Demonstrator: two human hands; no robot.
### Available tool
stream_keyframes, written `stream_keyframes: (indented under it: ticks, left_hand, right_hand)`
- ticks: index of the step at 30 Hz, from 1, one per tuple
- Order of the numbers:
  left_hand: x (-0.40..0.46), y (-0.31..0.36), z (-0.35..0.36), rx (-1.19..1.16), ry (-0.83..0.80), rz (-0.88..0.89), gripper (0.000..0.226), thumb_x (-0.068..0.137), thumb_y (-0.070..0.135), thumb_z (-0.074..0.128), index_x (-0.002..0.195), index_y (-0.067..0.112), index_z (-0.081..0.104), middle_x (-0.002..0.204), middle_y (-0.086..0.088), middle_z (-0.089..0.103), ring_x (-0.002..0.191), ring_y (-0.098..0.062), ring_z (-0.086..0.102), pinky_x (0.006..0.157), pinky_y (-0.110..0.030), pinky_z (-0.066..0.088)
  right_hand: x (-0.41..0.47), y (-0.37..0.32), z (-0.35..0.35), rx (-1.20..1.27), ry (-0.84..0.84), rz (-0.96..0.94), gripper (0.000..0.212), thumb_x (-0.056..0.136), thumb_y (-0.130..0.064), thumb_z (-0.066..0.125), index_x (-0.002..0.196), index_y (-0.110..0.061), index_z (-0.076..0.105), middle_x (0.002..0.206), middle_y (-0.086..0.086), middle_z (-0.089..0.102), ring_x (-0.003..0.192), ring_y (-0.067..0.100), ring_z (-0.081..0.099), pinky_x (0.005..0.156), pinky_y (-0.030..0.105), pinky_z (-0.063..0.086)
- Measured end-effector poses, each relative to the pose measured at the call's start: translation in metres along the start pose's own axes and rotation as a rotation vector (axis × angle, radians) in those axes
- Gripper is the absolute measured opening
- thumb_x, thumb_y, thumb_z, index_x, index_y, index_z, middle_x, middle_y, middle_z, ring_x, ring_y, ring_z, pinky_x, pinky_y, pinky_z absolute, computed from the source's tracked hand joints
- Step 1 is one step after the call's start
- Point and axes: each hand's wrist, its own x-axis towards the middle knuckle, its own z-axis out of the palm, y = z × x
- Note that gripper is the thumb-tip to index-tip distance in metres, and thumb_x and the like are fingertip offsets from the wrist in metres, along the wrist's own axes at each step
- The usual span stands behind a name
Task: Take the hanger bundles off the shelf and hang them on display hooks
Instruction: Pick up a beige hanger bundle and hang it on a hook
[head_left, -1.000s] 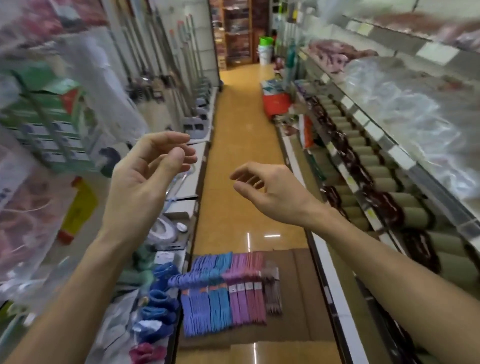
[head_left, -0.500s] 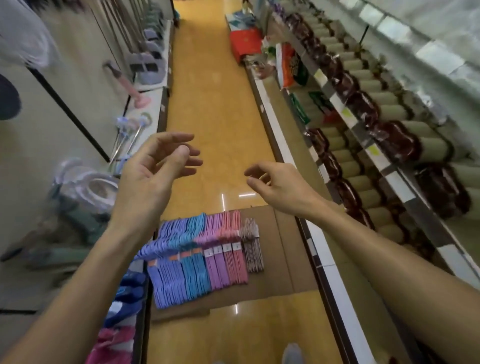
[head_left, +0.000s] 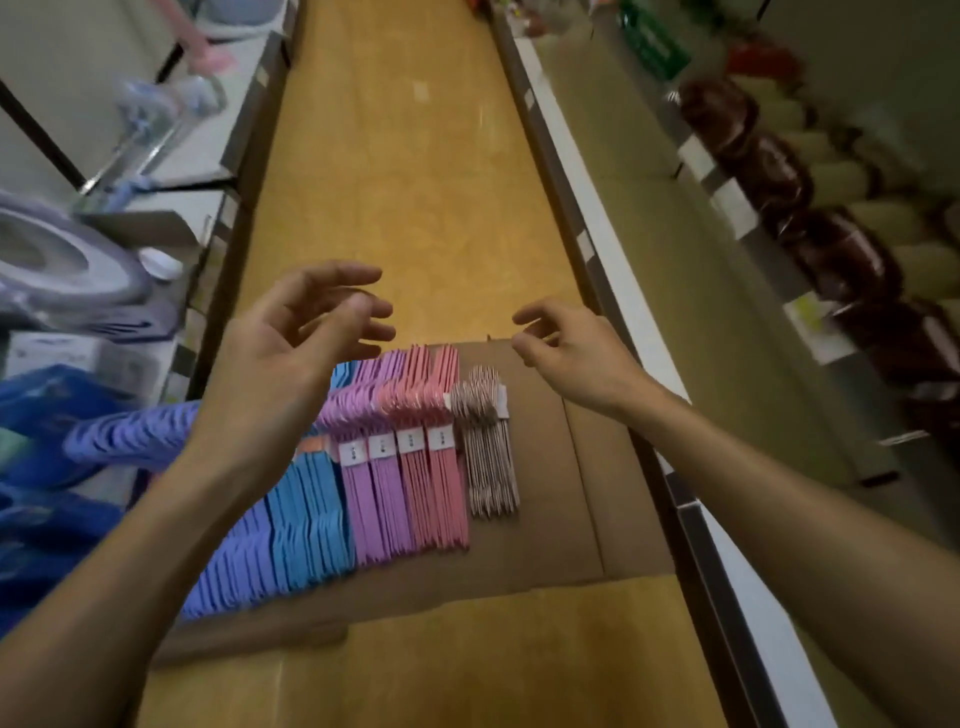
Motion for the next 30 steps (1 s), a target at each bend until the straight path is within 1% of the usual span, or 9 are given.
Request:
stream_keyframes:
  ticks: [3,6,10,12,15,19,24,27,30]
  left_hand:
    - [0.0,-0.069,0.019,0.0,0.01,-0.011,0.02,0.099,0.015,0.055,0.118,0.015,0.063,0.102,-0.005,0.071,0.095,-0.018,0.072,0.081,-0.025,0.058]
    - [0.009,-0.123,0.037,0.009,0.018,0.018,0.018,0.099,0.016,0.057,0.116,0.019,0.064,0.103,-0.005,0.071,0.096,-0.021,0.072,0.083,-0.032,0.058]
    - [0.02,-0.174,0.06,-0.018,0.042,0.068,0.019,0.099,0.013,0.056,0.116,0.018,0.064,0.102,-0.004,0.071,0.094,-0.023,0.072,0.082,-0.033,0.058]
    - [0.021,-0.193,0.071,0.016,0.027,0.077,0.021,0.099,0.015,0.057,0.118,0.017,0.063,0.103,-0.003,0.07,0.094,-0.021,0.072,0.082,-0.032,0.058]
    - [0.02,-0.215,0.076,0.108,0.006,0.093,0.022,0.099,0.017,0.056,0.121,0.018,0.062,0.107,-0.001,0.07,0.094,-0.014,0.072,0.082,-0.03,0.059]
    - [0.03,-0.232,0.079,0.278,-0.009,0.101,0.022,0.1,0.02,0.054,0.121,0.023,0.06,0.107,0.004,0.068,0.092,-0.007,0.07,0.082,-0.03,0.059]
    - [0.041,-0.244,0.086,0.441,-0.077,0.069,0.019,0.099,0.023,0.056,0.116,0.028,0.061,0.107,0.006,0.065,0.087,-0.008,0.069,0.083,-0.049,0.059]
    - [0.045,-0.249,0.094,0.467,-0.105,0.018,0.018,0.099,0.023,0.056,0.116,0.026,0.061,0.107,0.005,0.065,0.087,-0.013,0.069,0.083,-0.047,0.059]
    - [0.051,-0.261,0.101,0.498,-0.162,-0.053,0.019,0.099,0.025,0.057,0.117,0.024,0.062,0.111,0.0,0.066,0.092,-0.019,0.068,0.085,-0.045,0.058]
  right_hand:
    - [0.017,0.057,0.04,0.009,0.024,0.053,0.034,0.101,-0.028,0.056,0.131,-0.013,0.056,0.109,0.0,0.064,0.101,0.014,0.062,0.076,0.019,0.046]
    - [0.032,0.103,0.074,0.004,0.06,0.075,0.035,0.1,-0.028,0.056,0.132,-0.013,0.056,0.112,0.0,0.064,0.101,0.013,0.062,0.071,0.014,0.044]
    - [0.051,0.151,0.111,0.091,0.088,0.117,0.035,0.1,-0.027,0.058,0.132,-0.013,0.055,0.109,0.0,0.064,0.095,0.011,0.066,0.087,0.032,0.056]
    - [0.056,0.17,0.123,0.126,0.105,0.149,0.034,0.1,-0.025,0.058,0.131,-0.012,0.055,0.106,0.0,0.063,0.091,0.01,0.066,0.088,0.035,0.057]
    - [0.058,0.19,0.137,0.103,0.132,0.168,0.032,0.099,-0.022,0.058,0.129,-0.01,0.057,0.106,0.0,0.064,0.093,0.013,0.065,0.088,0.036,0.057]
    - [0.059,0.207,0.142,0.043,0.152,0.192,0.029,0.099,-0.021,0.059,0.126,-0.011,0.058,0.116,0.007,0.064,0.106,0.021,0.063,0.095,0.042,0.055]
    - [0.059,0.214,0.145,0.0,0.142,0.231,0.033,0.098,-0.022,0.059,0.129,-0.011,0.056,0.122,0.009,0.062,0.11,0.024,0.062,0.098,0.044,0.053]
    - [0.056,0.214,0.157,0.006,0.095,0.247,0.034,0.098,-0.022,0.058,0.13,-0.01,0.055,0.125,0.01,0.062,0.113,0.024,0.061,0.101,0.046,0.051]
    - [0.054,0.216,0.172,-0.001,0.025,0.266,0.028,0.099,-0.022,0.056,0.124,-0.009,0.058,0.116,0.01,0.064,0.106,0.025,0.062,0.098,0.047,0.052]
